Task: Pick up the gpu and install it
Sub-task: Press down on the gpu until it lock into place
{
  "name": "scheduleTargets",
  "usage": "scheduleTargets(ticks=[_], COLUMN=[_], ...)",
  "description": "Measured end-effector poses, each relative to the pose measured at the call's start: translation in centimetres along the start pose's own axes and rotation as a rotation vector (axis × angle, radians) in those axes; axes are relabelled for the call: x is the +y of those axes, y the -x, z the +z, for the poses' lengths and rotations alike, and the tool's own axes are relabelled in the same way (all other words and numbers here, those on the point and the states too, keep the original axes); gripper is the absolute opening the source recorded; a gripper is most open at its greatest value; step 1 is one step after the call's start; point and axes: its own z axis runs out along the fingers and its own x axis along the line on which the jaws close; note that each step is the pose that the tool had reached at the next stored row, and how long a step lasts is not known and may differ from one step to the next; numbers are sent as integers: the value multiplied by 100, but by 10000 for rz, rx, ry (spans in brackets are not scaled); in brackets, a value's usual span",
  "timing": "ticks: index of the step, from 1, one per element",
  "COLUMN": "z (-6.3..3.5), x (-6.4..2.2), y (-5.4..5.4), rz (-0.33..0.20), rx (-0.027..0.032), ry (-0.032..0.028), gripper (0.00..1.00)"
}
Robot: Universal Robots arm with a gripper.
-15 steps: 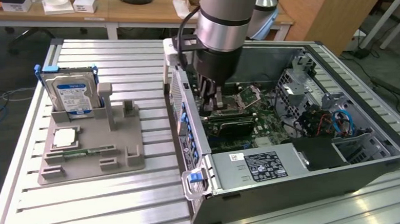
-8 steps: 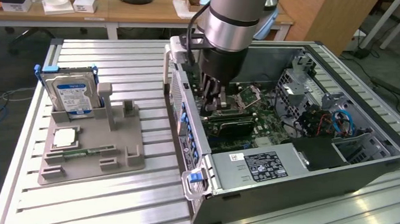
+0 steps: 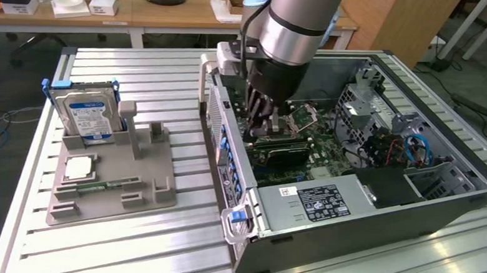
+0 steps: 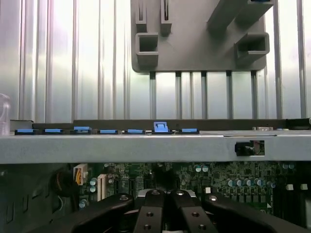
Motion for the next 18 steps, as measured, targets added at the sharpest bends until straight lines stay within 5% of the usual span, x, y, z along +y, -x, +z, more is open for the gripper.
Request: scheduleTargets(ticks=[3,7,10,13,18], z=[16,31,46,58,97], x=[-50,-82,-113,-151,-154], y=[1,3,5,9,8], rz=[8,31,50,60,61], rx=[8,19,27,29,41], ry=[316,848,1188,1390,1469], gripper=[10,10,10,10,10])
